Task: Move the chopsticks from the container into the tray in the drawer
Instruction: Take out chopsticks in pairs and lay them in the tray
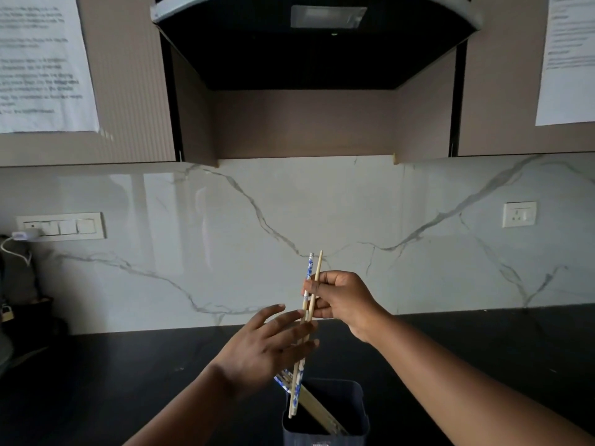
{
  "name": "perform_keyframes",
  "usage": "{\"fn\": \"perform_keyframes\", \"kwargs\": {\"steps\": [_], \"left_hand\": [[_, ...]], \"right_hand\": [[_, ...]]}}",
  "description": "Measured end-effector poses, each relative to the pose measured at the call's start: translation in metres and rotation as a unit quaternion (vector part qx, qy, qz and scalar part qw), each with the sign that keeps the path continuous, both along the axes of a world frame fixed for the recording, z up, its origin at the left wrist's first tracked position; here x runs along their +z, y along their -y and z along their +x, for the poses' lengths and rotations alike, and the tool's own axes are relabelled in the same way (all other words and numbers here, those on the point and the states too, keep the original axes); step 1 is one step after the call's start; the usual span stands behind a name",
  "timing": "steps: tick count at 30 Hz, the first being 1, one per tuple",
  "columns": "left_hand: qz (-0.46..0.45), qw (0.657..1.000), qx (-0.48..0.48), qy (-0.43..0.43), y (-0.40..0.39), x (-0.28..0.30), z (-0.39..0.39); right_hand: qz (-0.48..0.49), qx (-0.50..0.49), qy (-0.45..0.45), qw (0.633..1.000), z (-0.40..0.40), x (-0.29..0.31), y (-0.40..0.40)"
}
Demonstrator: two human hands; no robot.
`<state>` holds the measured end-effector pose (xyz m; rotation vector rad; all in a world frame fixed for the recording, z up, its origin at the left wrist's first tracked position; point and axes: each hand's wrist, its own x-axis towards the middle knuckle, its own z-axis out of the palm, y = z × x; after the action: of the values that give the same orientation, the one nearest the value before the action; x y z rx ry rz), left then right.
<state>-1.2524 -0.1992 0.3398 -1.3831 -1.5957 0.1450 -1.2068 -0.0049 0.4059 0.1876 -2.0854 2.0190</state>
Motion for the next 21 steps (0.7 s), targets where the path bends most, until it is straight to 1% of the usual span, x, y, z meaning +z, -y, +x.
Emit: {"fn": "perform_keyframes", "kwargs": {"steps": [4, 7, 8, 9, 10, 11, 12, 13, 14, 15, 16, 18, 21], "left_hand": [[-0.012, 1.000, -0.005, -0.019, -0.001, 0.004, 0.006], [0.008, 1.000, -0.025, -0.010, -0.002, 0.009, 0.012], [0.028, 0.999, -0.028, 0.015, -0.003, 0.011, 0.014], [0.065, 0.996, -0.025, 0.063, -0.005, 0.014, 0.016], [0.126, 0.982, -0.013, 0.143, -0.009, 0.018, 0.018], [0.203, 0.941, 0.008, 0.270, -0.013, 0.026, 0.023], [0.273, 0.864, 0.033, 0.421, -0.018, 0.034, 0.026], [0.326, 0.764, 0.040, 0.556, -0.022, 0.041, 0.027], [0.355, 0.679, 0.037, 0.641, -0.026, 0.047, 0.026], [0.366, 0.636, 0.034, 0.678, -0.028, 0.051, 0.023], [0.362, 0.621, 0.034, 0.694, -0.030, 0.055, 0.021], [0.335, 0.620, 0.037, 0.708, -0.032, 0.058, 0.026], [0.321, 0.625, 0.043, 0.711, -0.037, 0.053, 0.031]], "right_hand": [[-0.007, -0.001, 0.007, 1.000, 0.001, -0.004, -0.003], [-0.025, -0.005, 0.009, 1.000, 0.001, -0.006, -0.006], [-0.034, -0.009, 0.009, 0.999, 0.001, -0.006, -0.008], [-0.044, -0.011, 0.008, 0.999, 0.002, -0.005, -0.009], [-0.051, -0.011, 0.006, 0.999, 0.002, -0.005, -0.010], [-0.052, -0.008, 0.003, 0.999, 0.003, -0.005, -0.010], [-0.050, -0.003, 0.000, 0.999, 0.003, -0.005, -0.010], [-0.044, 0.004, -0.001, 0.999, 0.004, -0.005, -0.010], [-0.037, 0.012, 0.000, 0.999, 0.005, -0.005, -0.009], [-0.029, 0.019, 0.001, 0.999, 0.006, -0.005, -0.008], [-0.022, 0.025, 0.001, 0.999, 0.007, -0.005, -0.006], [-0.017, 0.030, -0.003, 0.999, 0.007, -0.005, -0.002], [-0.041, 0.019, -0.002, 0.999, 0.006, -0.005, 0.001]]}}
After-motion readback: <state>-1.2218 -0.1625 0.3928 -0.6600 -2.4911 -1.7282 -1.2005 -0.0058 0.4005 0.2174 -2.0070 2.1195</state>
